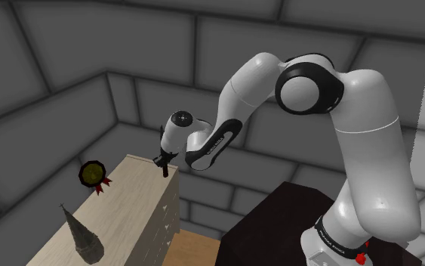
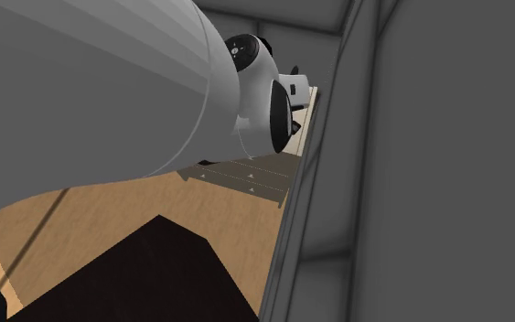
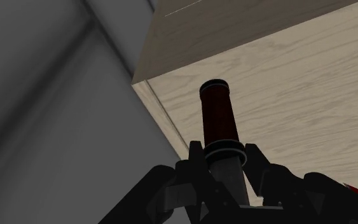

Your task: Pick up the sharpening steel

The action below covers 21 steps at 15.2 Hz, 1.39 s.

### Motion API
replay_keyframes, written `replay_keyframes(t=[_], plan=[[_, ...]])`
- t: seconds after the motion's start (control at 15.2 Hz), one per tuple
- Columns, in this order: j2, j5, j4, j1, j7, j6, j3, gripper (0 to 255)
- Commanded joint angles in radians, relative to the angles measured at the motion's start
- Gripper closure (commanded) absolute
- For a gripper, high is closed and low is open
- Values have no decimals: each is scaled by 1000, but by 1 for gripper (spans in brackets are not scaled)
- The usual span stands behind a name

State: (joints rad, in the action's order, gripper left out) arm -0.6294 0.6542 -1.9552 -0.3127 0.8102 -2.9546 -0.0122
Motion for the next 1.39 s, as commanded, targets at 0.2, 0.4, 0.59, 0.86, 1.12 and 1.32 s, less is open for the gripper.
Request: replay_keyframes(t=[0.2,0.4,0.59,0.86,1.12,1.32], plan=[[-1,0,0,1,0,1,0,255],[23,-10,-9,13,-15,17,-15,255],[58,-27,-20,32,-37,43,-40,255],[102,-53,-32,56,-69,79,-71,255],[145,-83,-40,78,-101,115,-102,255],[167,-99,-43,90,-118,134,-117,255]])
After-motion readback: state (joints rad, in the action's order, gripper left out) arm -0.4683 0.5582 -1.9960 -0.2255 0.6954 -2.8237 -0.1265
